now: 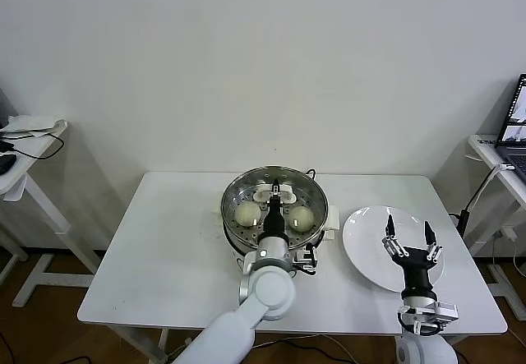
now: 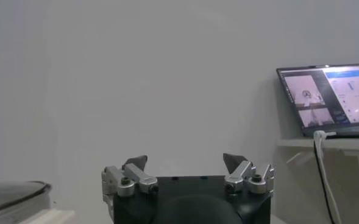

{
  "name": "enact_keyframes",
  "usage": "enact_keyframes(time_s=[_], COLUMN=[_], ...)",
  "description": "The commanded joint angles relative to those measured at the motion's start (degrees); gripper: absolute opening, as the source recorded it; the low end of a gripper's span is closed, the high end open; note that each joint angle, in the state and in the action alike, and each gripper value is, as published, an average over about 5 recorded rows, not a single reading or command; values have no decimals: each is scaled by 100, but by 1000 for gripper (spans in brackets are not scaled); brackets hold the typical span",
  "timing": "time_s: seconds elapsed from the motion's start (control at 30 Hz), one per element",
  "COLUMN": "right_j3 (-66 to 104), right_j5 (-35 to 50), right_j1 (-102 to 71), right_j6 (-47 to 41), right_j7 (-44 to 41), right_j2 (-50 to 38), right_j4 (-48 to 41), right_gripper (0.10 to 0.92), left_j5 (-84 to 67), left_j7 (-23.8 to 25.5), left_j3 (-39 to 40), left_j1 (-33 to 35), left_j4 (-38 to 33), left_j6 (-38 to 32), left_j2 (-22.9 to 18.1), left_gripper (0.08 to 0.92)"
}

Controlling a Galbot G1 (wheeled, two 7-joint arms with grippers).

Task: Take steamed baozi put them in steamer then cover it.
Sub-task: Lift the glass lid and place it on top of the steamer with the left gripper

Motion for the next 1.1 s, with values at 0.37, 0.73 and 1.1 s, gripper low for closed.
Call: enact_keyframes(time_s=[0.37,0.73,1.1], right_j3=[2,2,-2], right_j5=[-4,-5,1], right_j1=[2,11,18], right_j6=[-1,2,17], right_j7=[-9,-11,-13], right_j2=[-13,-25,-51], right_j4=[-6,-18,-50], right_gripper=[823,823,823], left_j5=[65,61,26], left_j7=[-57,-161,-190], left_j3=[-56,-111,-92], left_j1=[35,143,357], left_j4=[93,78,-379], left_j6=[-48,-192,-176], left_j2=[-77,-149,41], left_gripper=[189,193,472])
